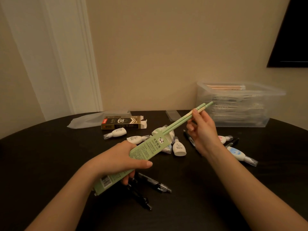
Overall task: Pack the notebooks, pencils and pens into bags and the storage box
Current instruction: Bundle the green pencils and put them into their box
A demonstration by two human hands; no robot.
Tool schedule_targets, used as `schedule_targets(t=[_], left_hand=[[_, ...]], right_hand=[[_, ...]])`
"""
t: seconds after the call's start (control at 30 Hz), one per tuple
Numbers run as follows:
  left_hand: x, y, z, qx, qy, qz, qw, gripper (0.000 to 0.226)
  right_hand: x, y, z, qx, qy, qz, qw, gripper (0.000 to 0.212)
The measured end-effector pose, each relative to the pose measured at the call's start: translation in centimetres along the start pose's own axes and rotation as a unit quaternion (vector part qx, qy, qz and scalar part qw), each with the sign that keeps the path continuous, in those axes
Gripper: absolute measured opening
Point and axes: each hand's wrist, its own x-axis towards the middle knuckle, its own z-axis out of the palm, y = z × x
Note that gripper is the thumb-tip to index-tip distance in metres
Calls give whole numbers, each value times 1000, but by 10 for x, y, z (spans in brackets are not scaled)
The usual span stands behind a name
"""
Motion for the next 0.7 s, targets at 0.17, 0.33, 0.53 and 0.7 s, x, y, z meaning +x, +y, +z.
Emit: schedule_targets(t=[0.17,0.33,0.53,0.7], left_hand=[[-1,2,-4,-23,13,11,1000,31],[3,4,7,40,26,-4,999,44],[-1,2,-2,3,68,13,998,32],[1,-4,-8,67,153,8,986,39]], right_hand=[[3,0,-3,64,-36,27,997,16],[1,1,-3,5,-3,11,1000,19],[0,1,0,24,-17,15,999,18],[0,-8,-5,-54,-46,5,997,18]])
